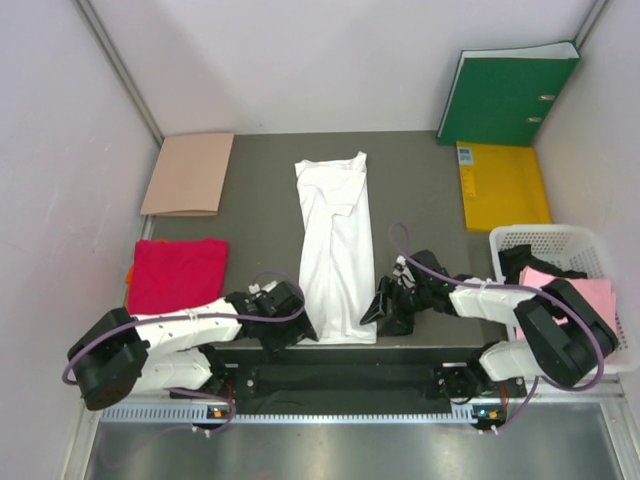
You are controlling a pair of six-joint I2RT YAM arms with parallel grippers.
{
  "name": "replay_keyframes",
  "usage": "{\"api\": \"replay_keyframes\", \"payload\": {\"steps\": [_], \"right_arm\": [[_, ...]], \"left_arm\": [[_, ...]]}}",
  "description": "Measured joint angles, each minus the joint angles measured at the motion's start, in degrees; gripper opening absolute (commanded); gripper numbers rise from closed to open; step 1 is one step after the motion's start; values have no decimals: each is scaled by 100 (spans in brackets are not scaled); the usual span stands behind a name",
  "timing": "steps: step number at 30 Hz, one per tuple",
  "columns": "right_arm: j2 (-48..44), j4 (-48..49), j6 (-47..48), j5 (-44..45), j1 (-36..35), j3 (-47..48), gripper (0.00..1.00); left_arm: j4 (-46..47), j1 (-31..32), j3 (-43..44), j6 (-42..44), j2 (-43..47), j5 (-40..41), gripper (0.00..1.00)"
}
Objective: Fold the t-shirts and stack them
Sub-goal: Grab the bottom of the folded rectangular tshirt with both arms
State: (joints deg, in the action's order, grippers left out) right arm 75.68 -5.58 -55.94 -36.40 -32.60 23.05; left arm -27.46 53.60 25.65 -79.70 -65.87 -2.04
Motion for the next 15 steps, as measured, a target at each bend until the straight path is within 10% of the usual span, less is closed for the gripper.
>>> {"api": "replay_keyframes", "payload": {"steps": [4,10,15], "right_arm": [[485,168,-116,-170,-243,225,59],[979,219,-133,-323,-389,461,14],[1034,-9,-7,-297,-400,610,3]], "left_arm": [[-149,-66,144,50,-127,-4,79],[-260,-382,234,175,-372,-461,3],[122,-560,669,472,-802,-96,0]]}}
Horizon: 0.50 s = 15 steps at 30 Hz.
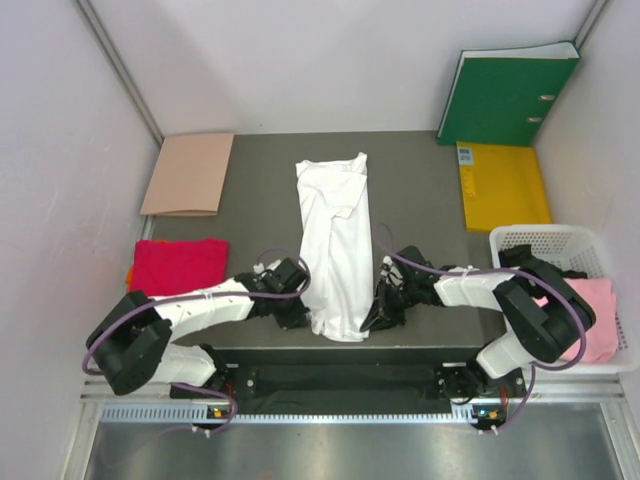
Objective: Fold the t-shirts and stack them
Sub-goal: Grab the bottom of the folded rectangular tshirt with both arms, then fold the folded rectangular tshirt in 1/3 of the way
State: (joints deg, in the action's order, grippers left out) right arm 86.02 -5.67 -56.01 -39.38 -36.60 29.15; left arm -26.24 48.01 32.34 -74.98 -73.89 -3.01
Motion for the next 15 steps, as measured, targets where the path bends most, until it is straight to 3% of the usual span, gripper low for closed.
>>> {"api": "replay_keyframes", "payload": {"steps": [7,15], "right_arm": [[-280,-555,321,52,-2,308,0],[-553,-1204,643,127,-2,990,0]], "left_arm": [[-210,-114,879,437,-188,612,0],[-1276,-114,2118,796,83,925,0]]}}
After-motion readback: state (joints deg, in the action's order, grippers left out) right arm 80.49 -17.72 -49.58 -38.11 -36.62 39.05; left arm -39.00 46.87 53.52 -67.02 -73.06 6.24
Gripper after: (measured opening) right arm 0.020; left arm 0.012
